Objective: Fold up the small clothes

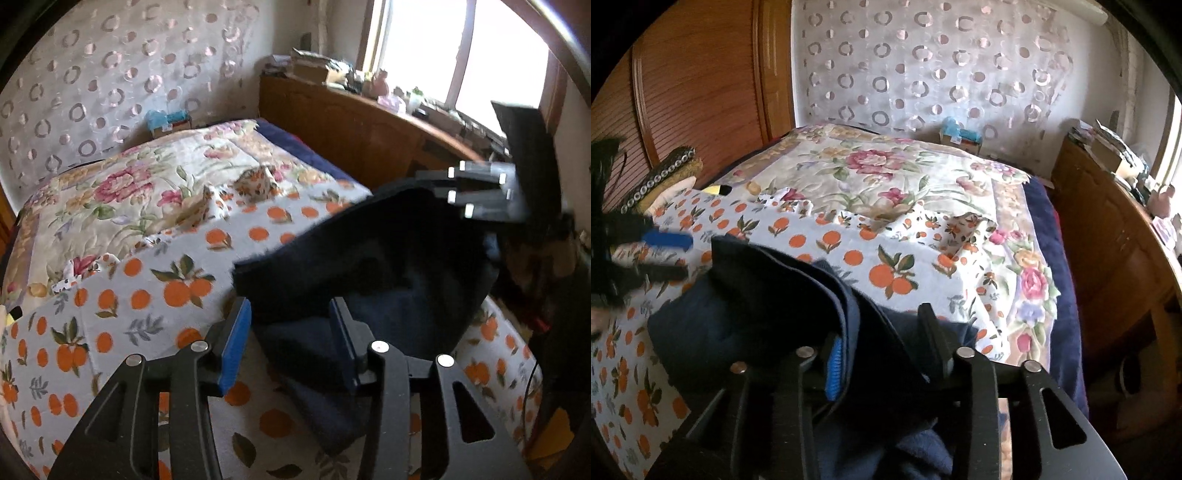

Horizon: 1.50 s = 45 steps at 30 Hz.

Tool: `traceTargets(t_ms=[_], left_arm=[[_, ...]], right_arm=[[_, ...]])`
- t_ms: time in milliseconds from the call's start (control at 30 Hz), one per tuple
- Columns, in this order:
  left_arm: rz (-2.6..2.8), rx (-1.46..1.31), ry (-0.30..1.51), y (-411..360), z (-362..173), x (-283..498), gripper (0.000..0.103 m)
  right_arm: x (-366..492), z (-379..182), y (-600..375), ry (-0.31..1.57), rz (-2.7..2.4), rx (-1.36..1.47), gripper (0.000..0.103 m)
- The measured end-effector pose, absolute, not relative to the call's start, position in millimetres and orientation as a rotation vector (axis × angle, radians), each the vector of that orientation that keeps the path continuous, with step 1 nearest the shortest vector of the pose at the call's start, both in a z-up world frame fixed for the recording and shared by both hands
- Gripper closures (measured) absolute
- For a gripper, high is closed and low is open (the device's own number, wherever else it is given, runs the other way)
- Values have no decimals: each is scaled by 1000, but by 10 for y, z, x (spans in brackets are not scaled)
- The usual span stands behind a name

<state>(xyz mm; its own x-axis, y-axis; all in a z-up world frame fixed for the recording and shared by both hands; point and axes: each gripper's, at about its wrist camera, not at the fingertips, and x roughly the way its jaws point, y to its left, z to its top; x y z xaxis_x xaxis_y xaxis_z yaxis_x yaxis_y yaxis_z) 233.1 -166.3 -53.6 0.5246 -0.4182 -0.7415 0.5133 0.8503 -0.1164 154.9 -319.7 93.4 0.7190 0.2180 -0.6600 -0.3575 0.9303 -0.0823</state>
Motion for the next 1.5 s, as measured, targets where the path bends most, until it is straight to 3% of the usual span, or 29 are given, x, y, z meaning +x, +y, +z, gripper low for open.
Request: traceTargets(t_ms=[133, 533, 967, 1200, 1333, 1500], left_arm=[[-532, 170, 899, -1733, -723, 2349, 58], [-503, 142, 881, -1633, -661, 2350, 58], [-512, 121, 838, -1560, -534, 2235, 58], [-516, 124, 827, -1554, -498, 2192, 58], [-513, 125, 832, -1551, -497, 2190, 58], [-503, 128, 839, -1557, -497, 2216, 58]], right_arm=[[1599, 1065, -3279, 677, 292, -191, 56], [1252, 1319, -3376, 607, 170, -196, 56], [485, 807, -3089, 704, 307, -180, 56], [403, 831, -3144, 726, 288, -158, 57], [423, 871, -3166, 719, 318, -184, 86], [672, 998, -3361, 663, 251, -197, 91]])
